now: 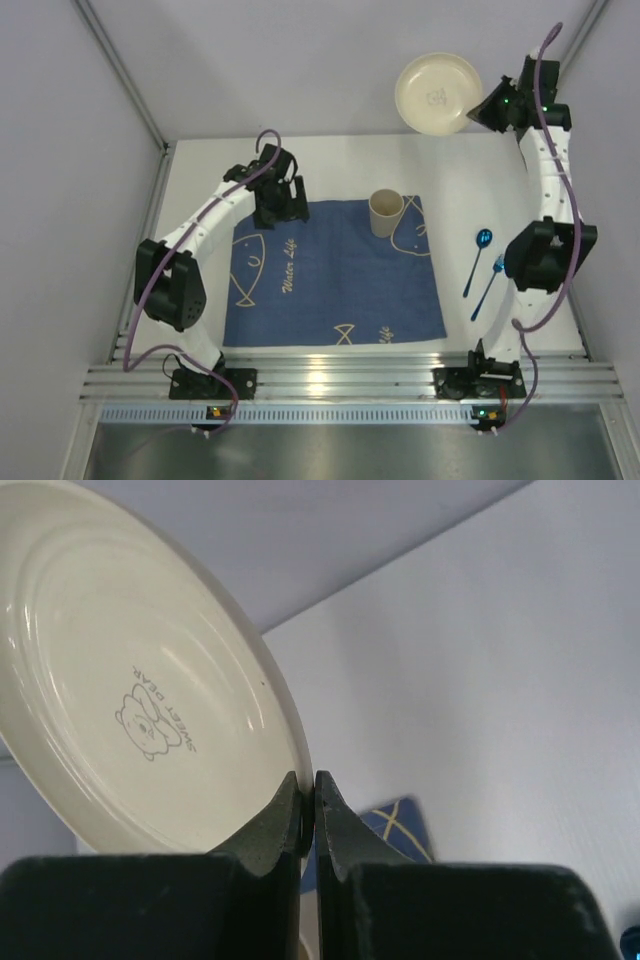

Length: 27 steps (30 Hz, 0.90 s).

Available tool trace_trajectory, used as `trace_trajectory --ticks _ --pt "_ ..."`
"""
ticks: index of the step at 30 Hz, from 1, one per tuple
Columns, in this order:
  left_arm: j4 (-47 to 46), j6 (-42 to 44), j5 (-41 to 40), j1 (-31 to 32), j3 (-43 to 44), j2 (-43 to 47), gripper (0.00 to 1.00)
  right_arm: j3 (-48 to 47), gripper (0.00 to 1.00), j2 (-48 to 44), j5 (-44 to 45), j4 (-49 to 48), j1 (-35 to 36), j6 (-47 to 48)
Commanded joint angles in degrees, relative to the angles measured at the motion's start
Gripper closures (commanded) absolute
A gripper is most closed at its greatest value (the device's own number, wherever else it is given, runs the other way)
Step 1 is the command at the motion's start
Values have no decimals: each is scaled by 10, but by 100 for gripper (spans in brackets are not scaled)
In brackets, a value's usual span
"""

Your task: Set the dinner table for one person

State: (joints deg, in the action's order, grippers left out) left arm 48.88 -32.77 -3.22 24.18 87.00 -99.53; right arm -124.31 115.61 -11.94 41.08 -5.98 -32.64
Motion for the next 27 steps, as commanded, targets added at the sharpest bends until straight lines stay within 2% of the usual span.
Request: trace_trajectory --ticks 1,4,6,8,12,16,20,27 --pt "-8 5 -18 -12 1 35 9 61 100 -96 -82 -36 34 -3" --pt "-3 -11 -50 -32 -3 79 9 127 100 -148 -119 -38 86 12" --pt "-3 -19 -111 -43 -6 127 8 161 100 -172 -140 -22 123 28" --pt "-15 -18 -167 -48 -13 160 8 190 100 -184 -146 6 161 44" --pt "-30 -3 -212 -61 -36 241 7 236 100 -204 -147 44 235 92" --pt "-21 5 -225 -66 -52 264 7 323 100 -197 -134 80 303 137" --pt "-16 3 -217 -68 -60 279 7 406 100 -202 -117 46 360 144" --pt "0 6 -203 -67 -63 294 7 410 100 -146 -38 30 428 159"
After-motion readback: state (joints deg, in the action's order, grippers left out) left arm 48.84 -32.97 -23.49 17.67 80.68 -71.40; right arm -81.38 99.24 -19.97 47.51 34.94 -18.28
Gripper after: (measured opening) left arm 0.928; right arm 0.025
